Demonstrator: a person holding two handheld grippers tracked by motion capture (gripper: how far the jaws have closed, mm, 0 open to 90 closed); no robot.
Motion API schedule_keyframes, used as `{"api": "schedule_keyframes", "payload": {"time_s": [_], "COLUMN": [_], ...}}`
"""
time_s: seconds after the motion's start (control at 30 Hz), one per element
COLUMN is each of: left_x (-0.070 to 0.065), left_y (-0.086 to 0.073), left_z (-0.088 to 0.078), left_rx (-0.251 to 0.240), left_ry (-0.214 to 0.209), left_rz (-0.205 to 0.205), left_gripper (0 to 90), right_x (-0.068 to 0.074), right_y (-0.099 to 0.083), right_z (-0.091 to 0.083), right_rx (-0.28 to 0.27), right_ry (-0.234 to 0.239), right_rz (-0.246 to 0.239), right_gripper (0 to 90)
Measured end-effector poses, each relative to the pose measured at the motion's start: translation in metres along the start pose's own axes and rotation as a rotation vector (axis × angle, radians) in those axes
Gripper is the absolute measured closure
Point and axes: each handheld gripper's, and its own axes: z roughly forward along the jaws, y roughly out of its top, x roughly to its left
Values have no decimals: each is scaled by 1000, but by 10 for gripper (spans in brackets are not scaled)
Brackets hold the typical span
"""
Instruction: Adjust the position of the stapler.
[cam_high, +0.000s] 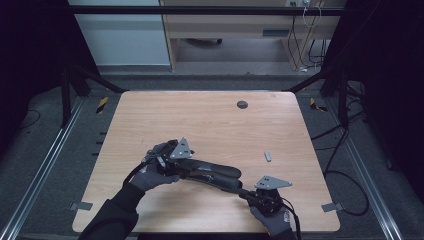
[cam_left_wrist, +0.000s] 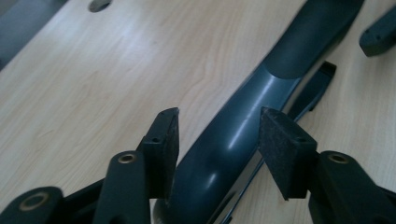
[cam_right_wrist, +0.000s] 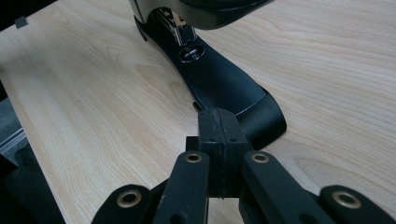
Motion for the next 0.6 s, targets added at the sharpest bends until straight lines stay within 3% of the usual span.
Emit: {"api": "schedule_keyframes", "payload": {"time_s": [0.23, 0.4, 0.6], "left_x": [-4, -6, -3], "left_y": [9, 12, 14], "left_z": [14, 24, 31], "left_rx": [23, 49, 63], "left_ry": [-76, -95, -115], "left_rz": [62, 98, 103], "left_gripper": [399, 386, 395], "right_x": [-3, -8, -12], "right_y": [-1, -3, -4], "right_z": [-5, -11, -13], "right_rx": [-10, -34, -32], "right_ry": [-10, -25, -45], "right_rz": [5, 11, 11], "right_gripper": [900, 900, 895]}}
